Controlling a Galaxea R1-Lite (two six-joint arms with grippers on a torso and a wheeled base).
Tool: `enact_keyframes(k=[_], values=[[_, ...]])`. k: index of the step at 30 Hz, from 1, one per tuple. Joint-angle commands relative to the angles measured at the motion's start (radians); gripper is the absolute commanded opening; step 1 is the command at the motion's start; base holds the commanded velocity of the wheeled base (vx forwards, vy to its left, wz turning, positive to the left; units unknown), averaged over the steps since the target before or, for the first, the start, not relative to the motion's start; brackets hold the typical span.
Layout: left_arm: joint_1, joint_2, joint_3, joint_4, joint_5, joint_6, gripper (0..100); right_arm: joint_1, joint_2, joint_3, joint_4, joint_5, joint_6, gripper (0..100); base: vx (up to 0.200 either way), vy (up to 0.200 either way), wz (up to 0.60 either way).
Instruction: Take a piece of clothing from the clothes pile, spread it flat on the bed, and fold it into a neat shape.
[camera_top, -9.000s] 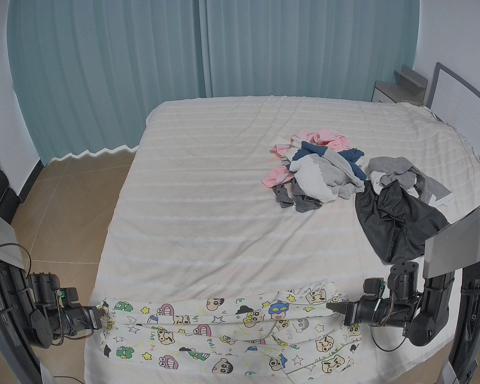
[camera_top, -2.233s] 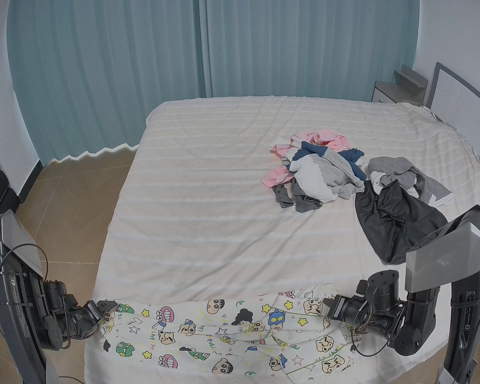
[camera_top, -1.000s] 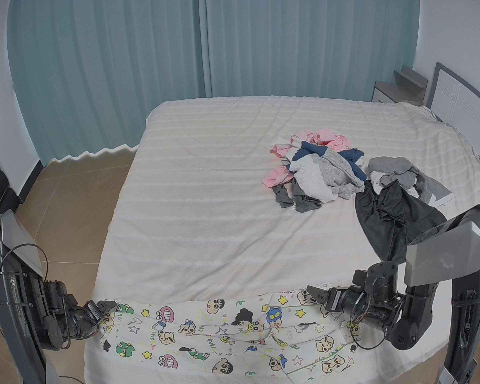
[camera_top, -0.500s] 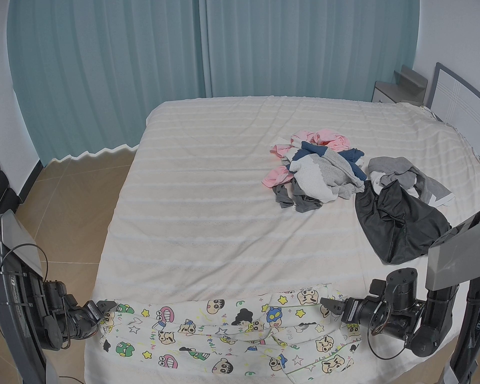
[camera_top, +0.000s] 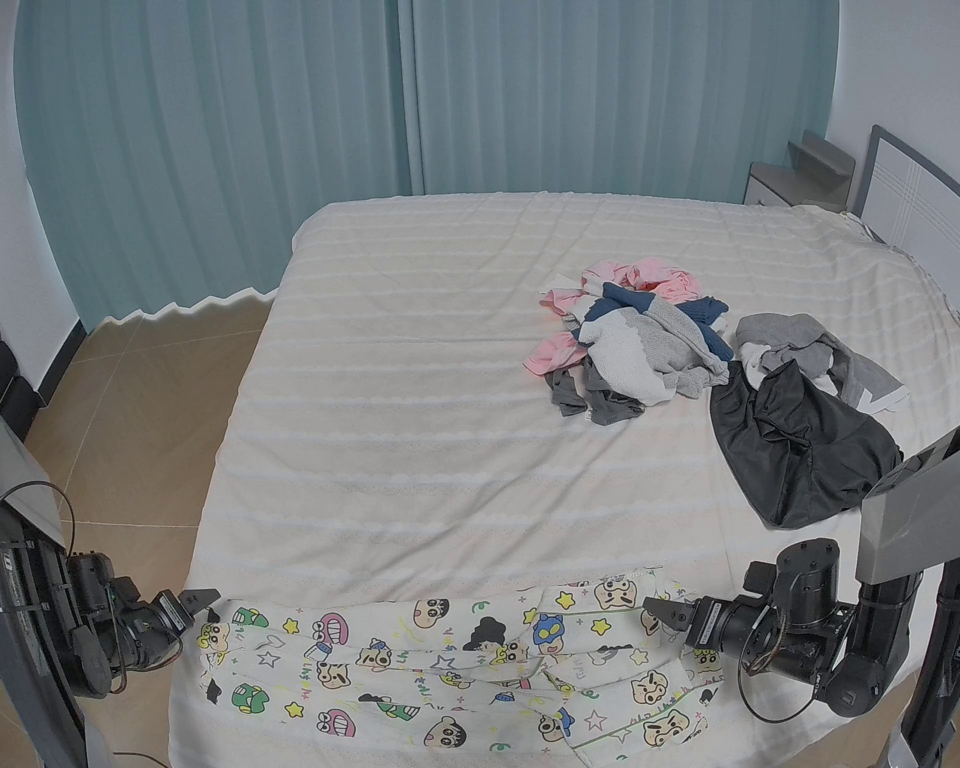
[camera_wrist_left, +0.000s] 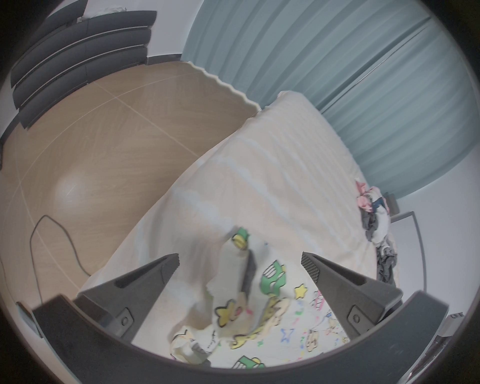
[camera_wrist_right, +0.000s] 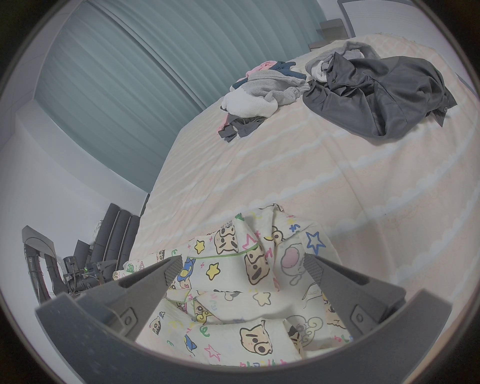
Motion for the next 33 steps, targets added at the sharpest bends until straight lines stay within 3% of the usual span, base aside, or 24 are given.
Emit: enact_keyframes(k=[1,12,20,28,33], values=[[0.03,-0.095,0.017,-0.012,-0.037,0.01,100,0.004,0.031,-0.001,-0.001,-0.001,0.002,100,0.0,0.0,0.0],[-0.015,-0.046,0.012,-0.018,-0.008,0.057,100,0.004,0.031,-0.001,-0.001,-0.004,0.002,100,0.0,0.0,0.0],[-0.017,0.015,-0.014,-0.018,0.079,0.069,100,0.006,0.031,-0.003,-0.001,-0.004,0.002,100,-0.2,0.0,0.0],[-0.033,-0.005,-0.022,-0.018,0.069,0.068,100,0.006,0.033,-0.003,-0.001,-0.004,0.002,100,-0.025,0.0,0.0],[-0.063,-0.041,-0.095,-0.018,0.059,0.071,100,0.006,0.034,-0.003,-0.001,-0.004,0.001,100,0.0,0.0,0.0]])
